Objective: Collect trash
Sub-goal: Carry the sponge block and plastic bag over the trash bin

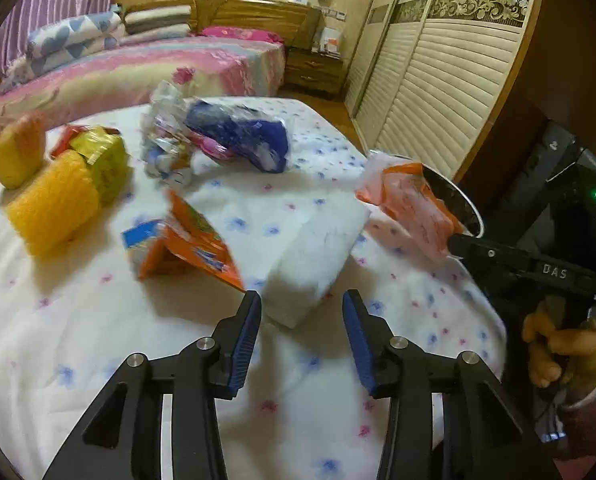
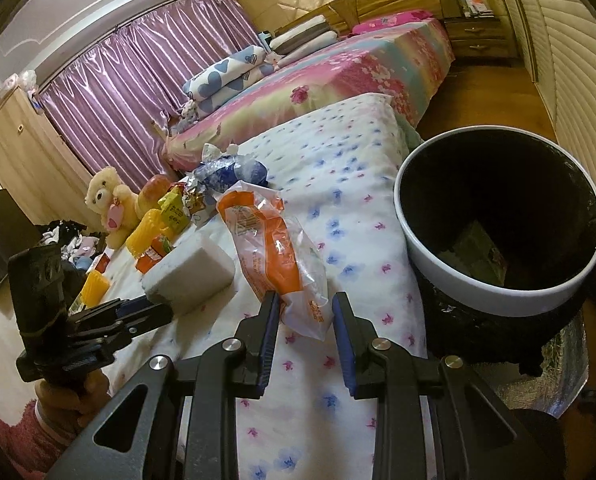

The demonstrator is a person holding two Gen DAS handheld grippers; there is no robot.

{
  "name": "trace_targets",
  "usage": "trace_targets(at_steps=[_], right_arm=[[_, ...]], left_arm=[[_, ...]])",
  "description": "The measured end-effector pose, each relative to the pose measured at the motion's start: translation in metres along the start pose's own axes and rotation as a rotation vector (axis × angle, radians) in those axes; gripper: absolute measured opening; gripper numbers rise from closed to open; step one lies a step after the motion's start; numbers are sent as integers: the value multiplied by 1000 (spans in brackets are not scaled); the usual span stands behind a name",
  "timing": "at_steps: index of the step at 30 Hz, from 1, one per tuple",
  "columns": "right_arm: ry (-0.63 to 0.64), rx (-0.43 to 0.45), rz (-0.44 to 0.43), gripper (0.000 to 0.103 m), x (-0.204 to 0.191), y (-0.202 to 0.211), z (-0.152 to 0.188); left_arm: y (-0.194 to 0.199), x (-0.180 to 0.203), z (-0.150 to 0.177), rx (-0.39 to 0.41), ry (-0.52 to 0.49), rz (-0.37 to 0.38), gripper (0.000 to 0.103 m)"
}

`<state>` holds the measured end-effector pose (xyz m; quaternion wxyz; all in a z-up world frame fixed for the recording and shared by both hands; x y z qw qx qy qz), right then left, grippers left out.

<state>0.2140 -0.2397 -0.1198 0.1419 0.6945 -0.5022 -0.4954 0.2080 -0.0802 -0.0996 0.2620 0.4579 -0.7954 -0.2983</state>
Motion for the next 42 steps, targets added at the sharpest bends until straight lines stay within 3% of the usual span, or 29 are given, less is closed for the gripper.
trace_targets(at_steps=[9, 11, 12, 16, 25, 42], right_arm=[[4, -2, -7, 27, -2, -2, 0], [7, -1, -3, 27, -2, -1, 0], [8, 2, -1, 27, -2, 0, 0], [5, 12, 4, 27, 0, 4, 0], [-14, 34, 22, 27, 14, 18, -4], [-78, 104, 144, 27, 67, 50, -22]], left_arm=[[-13, 9, -9, 3, -70, -50, 43], [-17, 11, -9, -3, -74, -56, 37], [-18, 11, -10, -4, -73, -53, 26], [-18, 17, -8, -3, -52, -8, 23], [-10, 47, -10, 33, -93, 38, 23], [-59, 91, -50, 5, -126, 44, 23]])
Point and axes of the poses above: each gripper's, at about its wrist camera, not at the fingertips, and y roughly against the way its jaws point, x to its right, z to its underside, the point moved 9 cm from there along -y, roughly the way its jaws point, and after that the axes turned 5 degrees about -y, right-handed, at the moved point
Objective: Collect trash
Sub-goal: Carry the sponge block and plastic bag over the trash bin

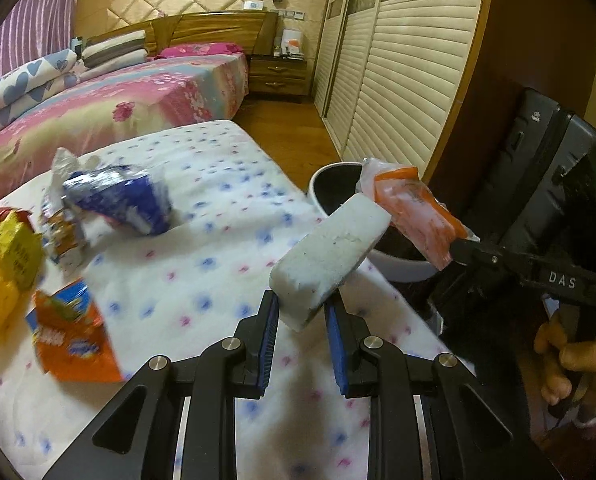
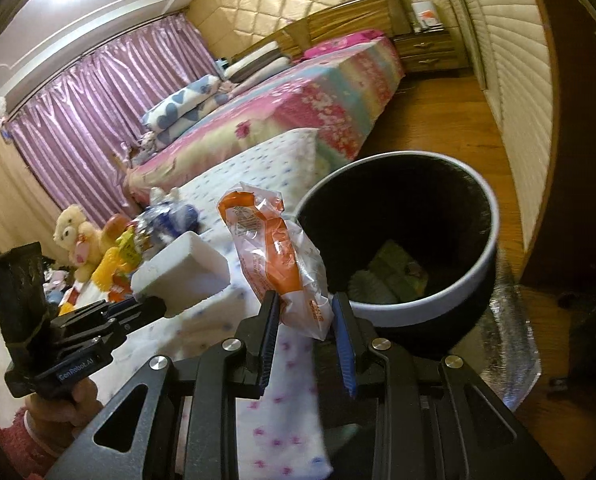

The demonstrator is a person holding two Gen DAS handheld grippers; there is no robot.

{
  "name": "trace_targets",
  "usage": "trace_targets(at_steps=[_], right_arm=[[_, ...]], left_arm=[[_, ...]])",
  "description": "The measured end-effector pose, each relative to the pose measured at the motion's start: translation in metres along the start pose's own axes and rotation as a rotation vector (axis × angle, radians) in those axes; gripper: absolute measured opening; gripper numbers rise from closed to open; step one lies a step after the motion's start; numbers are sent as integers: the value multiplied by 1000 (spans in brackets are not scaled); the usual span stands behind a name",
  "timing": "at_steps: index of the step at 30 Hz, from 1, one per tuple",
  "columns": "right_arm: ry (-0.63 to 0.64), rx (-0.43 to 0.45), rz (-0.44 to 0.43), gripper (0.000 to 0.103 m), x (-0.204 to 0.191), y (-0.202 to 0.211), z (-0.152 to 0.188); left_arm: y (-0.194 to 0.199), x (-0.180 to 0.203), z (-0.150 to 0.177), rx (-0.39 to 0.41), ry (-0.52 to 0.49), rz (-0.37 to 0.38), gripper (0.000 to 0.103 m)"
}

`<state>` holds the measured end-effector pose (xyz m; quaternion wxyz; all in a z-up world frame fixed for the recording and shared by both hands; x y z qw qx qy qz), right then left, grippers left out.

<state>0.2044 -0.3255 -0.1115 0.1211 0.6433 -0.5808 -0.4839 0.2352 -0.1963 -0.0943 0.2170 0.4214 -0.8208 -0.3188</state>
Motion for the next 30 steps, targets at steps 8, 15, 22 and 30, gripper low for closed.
trace_targets(at_steps=[8, 15, 22, 30], right_arm=[[-36, 22, 78, 27, 26, 0, -11], [-32, 24, 126, 27, 39, 1, -21], [-42, 15, 161, 27, 56, -6, -31], [-56, 0, 191, 27, 72, -13, -42]], left_arm=[[-31, 19, -25, -13, -4, 17, 23], [-51, 28, -41, -22, -15, 22, 23], [-72, 33, -54, -35, -24, 14, 23], [-91, 39, -66, -48, -27, 13, 23]])
Point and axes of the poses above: each gripper's, at about its wrist camera, not at the fingertips, and y roughly against the way its jaws point, x to its right, z to its underside, the point moved 9 cm from there along -y, roughly the way its jaws point, and after that the axes turned 5 degrees about -y, right-handed, at the moved point
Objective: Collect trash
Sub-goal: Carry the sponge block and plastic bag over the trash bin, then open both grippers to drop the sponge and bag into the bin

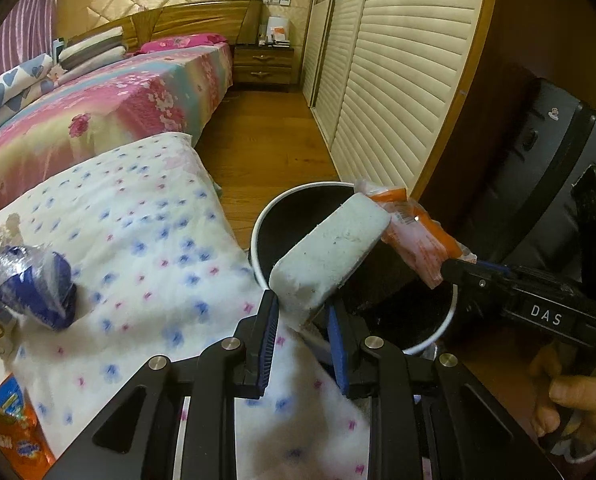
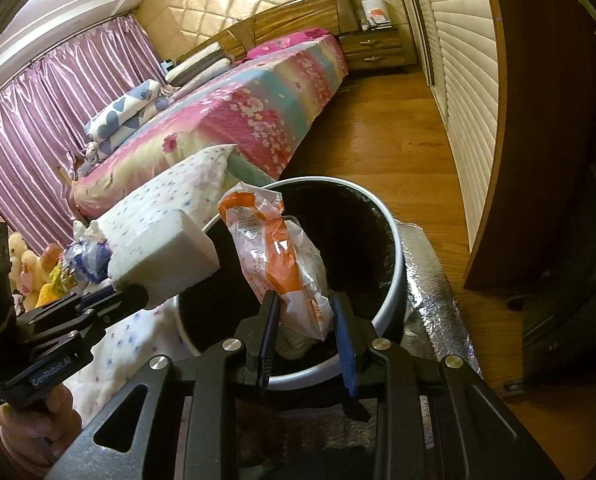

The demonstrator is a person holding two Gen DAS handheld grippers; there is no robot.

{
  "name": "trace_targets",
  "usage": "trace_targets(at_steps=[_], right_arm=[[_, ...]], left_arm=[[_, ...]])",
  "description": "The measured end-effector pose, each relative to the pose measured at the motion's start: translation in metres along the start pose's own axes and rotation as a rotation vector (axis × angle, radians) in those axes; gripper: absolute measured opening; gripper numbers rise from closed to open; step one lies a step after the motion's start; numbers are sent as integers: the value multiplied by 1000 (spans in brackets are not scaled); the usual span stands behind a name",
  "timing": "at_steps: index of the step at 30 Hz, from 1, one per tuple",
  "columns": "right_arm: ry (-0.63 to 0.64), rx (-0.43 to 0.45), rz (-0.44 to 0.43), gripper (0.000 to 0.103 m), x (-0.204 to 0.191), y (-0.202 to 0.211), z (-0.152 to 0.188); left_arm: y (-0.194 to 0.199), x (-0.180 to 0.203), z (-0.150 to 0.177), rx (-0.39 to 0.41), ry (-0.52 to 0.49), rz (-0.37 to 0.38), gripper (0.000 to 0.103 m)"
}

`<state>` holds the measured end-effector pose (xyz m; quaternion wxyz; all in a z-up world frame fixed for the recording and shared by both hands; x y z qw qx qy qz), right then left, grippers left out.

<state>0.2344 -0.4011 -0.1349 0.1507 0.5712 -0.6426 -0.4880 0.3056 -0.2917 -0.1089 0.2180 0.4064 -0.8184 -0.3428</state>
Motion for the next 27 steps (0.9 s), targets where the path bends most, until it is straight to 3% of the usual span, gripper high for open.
trace_targets(at_steps=[12, 16, 18, 20, 22, 27], right_arm=[[-1, -20, 20, 28, 5, -12, -9], [-6, -26, 25, 31, 7, -16, -12], [-14, -24, 24, 32, 9, -17, -13], [-36, -17, 22, 44, 11, -16, -15], [-50, -3, 26, 49, 12, -13, -17], [-60, 32, -5, 70, 1, 0, -15]], left_arm=[[-20, 6, -12, -16, -18, -2, 24], [-25, 6, -13, -24, -4, 8, 28], [-24, 6, -12, -28, 3, 6, 35], [-21, 6, -10, -25, 8, 8, 44], [-16, 4, -7, -16, 10, 5, 54], [5, -4, 9, -2, 29, 7, 55]])
Point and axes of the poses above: each gripper's, at about its wrist camera, not at the fingertips, and y roughly against the way its jaws point, x to its right, z to its underside, the point moved 9 cm from there along -y, roughly the way its jaws point, and after that the axes turned 5 degrees about -y, right-handed, at the moved point
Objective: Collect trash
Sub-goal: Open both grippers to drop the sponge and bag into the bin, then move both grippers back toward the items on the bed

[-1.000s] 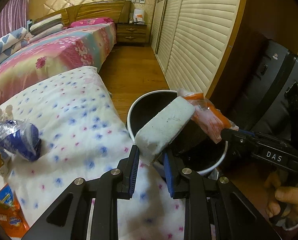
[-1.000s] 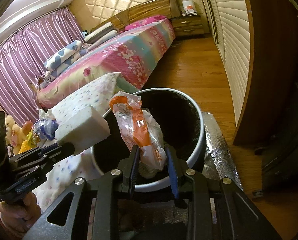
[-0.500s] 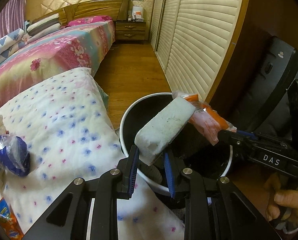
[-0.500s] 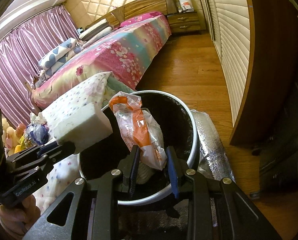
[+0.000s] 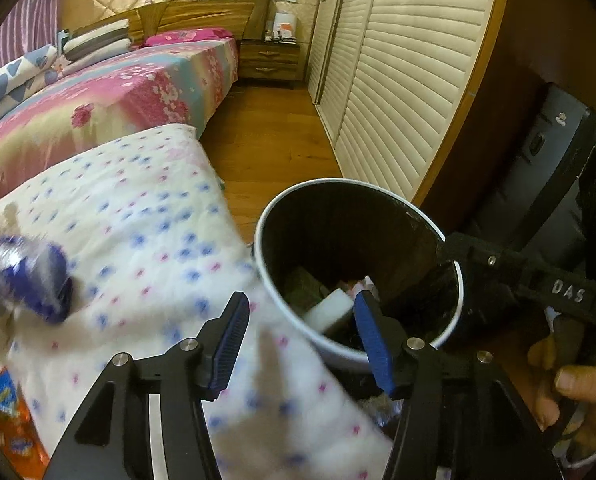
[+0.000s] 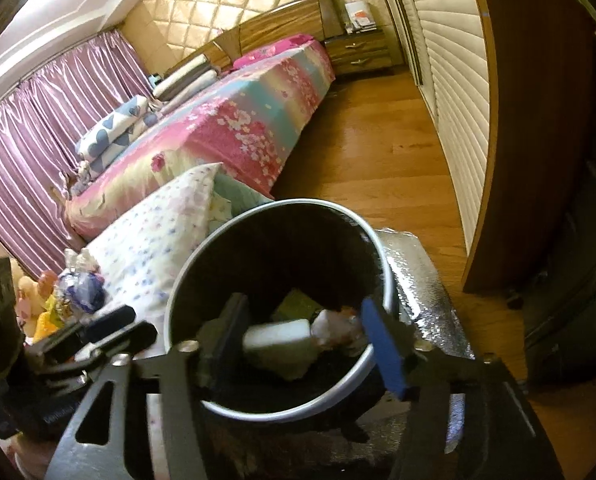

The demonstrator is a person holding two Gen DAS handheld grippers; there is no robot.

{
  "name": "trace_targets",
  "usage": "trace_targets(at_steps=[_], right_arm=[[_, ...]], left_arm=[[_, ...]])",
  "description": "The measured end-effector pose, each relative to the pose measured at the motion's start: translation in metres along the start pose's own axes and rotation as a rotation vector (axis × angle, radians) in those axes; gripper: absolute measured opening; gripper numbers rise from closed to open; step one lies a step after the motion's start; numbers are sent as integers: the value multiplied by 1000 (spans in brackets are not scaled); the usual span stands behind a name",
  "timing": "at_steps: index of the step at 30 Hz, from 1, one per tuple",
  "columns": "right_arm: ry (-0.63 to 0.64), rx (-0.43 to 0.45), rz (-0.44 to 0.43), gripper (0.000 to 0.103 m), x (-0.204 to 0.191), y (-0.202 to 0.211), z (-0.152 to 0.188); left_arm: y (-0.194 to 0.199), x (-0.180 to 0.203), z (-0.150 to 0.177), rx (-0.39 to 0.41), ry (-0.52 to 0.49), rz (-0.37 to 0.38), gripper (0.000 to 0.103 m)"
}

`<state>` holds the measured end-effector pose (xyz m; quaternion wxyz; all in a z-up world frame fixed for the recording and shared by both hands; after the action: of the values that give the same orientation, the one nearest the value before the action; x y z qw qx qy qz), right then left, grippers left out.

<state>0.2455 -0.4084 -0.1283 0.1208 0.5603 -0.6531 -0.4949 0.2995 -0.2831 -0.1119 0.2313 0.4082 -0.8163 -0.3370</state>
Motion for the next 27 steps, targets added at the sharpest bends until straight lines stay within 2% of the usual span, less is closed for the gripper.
trace_targets(at_steps=[5, 27], right_arm=[[29, 19, -52, 82, -29, 10, 11], [186, -101, -221, 83, -150, -8, 90]], left_arm=[[31, -18, 22, 27, 35, -9, 57], [161, -118, 130, 81, 238, -182, 58]])
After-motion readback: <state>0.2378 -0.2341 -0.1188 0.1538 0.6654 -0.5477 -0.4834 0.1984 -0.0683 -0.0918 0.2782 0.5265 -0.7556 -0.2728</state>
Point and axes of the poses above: each gripper's, at about its wrist camera, not at the fingertips, and y roughly against the way its jaws point, x to its right, z to its underside, the point moved 9 cm from there along -y, roughly the way its jaws point, and after that the axes turned 5 degrees about -y, right-handed, at the moved point
